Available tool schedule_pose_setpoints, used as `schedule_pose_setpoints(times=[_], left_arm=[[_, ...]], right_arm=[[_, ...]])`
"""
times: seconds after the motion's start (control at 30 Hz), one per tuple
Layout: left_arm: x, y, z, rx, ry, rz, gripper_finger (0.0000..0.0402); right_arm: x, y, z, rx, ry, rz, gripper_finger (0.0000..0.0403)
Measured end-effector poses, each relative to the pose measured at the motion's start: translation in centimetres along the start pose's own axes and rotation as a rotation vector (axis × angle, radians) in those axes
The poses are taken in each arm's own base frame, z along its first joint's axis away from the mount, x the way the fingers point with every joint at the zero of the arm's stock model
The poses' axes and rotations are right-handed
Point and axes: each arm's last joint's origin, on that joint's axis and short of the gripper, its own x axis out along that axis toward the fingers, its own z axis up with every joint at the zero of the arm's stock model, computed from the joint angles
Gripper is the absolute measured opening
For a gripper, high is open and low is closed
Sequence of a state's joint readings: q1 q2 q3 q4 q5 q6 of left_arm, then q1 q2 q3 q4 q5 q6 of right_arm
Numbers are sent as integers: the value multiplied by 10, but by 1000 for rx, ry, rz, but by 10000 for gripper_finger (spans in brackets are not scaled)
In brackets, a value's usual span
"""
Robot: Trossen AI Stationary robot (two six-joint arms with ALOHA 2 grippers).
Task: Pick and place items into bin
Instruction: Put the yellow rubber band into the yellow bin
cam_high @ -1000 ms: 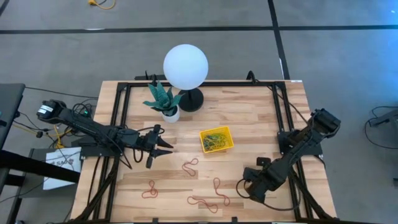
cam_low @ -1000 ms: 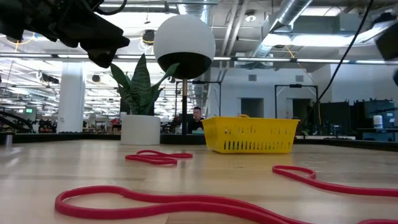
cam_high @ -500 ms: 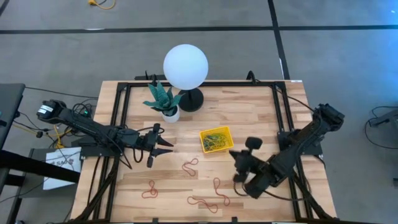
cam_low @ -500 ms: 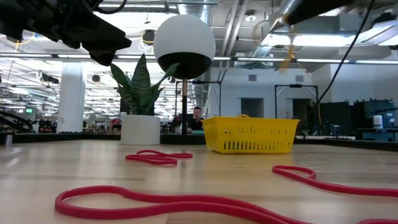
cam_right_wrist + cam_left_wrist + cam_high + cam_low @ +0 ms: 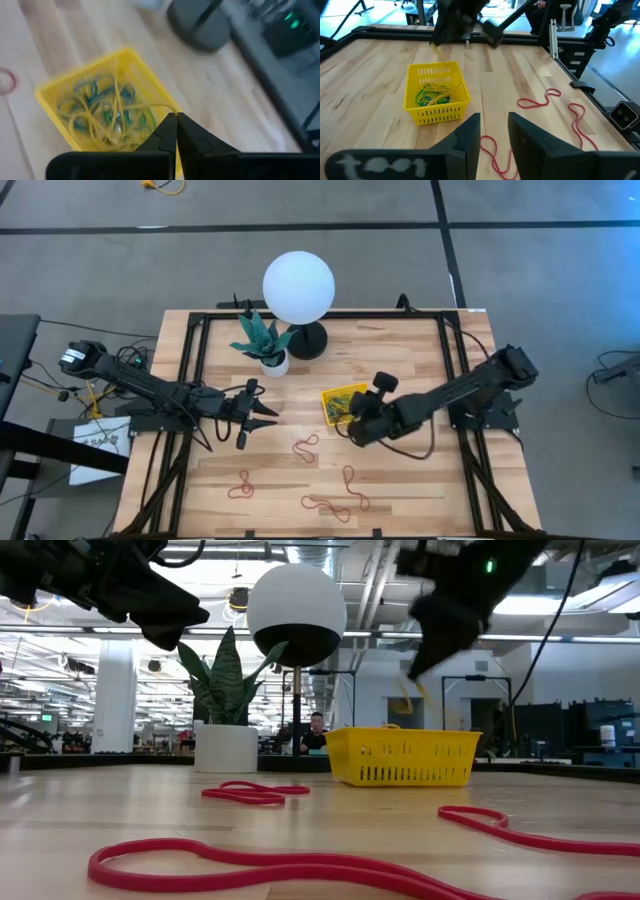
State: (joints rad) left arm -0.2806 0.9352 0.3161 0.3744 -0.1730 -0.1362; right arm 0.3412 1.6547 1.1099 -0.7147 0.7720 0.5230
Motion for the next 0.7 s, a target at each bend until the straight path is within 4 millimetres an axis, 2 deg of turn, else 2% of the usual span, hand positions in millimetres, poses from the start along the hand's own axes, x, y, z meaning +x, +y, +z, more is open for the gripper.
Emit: schedule_pose_setpoints(times=[0.2, 0.33, 0.5, 0.7], left_arm=[[0, 0, -1, -7, 12, 1, 88], [0, 0, -2, -13, 20, 3, 88], [0, 1, -2, -67, 24, 13, 88], [-1, 3, -11, -72, 107, 69, 88]], right_arm=[[36, 6, -5, -21, 153, 72, 0], [55, 8, -10, -83, 215, 51, 1], [62, 3, -8, -65, 231, 54, 8], [62, -6, -3, -46, 273, 159, 38]])
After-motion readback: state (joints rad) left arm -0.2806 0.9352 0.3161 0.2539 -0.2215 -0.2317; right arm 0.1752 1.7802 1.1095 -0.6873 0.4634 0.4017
